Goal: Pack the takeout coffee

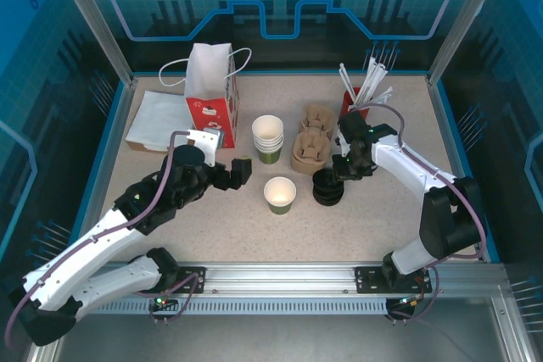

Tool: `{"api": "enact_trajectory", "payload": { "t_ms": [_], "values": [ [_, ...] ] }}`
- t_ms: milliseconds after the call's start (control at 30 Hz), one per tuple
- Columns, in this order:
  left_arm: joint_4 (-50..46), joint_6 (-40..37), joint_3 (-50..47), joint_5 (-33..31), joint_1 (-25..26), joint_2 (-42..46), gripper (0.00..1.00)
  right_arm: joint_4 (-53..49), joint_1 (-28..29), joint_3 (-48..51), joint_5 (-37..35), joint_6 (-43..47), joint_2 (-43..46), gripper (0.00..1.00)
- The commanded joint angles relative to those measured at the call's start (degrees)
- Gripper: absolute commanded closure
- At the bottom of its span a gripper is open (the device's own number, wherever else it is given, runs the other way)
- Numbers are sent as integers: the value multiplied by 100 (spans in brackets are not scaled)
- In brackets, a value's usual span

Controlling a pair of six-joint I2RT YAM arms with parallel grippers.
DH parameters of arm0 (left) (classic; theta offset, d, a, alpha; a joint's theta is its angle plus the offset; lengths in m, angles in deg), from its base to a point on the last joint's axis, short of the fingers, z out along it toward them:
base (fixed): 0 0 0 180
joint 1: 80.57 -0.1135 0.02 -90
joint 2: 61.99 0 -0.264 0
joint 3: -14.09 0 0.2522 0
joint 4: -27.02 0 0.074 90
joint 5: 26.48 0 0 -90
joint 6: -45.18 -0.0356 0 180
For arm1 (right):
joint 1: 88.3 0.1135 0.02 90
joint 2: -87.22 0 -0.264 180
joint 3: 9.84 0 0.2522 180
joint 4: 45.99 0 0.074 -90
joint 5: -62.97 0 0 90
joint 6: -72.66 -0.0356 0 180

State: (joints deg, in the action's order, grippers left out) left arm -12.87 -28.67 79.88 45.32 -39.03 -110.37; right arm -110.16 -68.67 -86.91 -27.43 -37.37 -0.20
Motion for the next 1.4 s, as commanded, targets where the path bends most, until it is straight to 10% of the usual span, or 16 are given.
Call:
{"api": "enact_trajectory", "payload": {
  "t_ms": [0, 833, 1367],
  "values": [
    [196, -138, 215, 93, 26, -50, 1, -173, -83, 86, 190, 181, 34, 79],
    [360, -342, 229, 368, 30, -119, 1, -139, -612, 511, 992, 309, 706, 84],
    [4149, -2563, -1023, 2338, 24, -191, 1, 1463, -1488, 990, 4720, -1425, 1848, 85]
  ]
}}
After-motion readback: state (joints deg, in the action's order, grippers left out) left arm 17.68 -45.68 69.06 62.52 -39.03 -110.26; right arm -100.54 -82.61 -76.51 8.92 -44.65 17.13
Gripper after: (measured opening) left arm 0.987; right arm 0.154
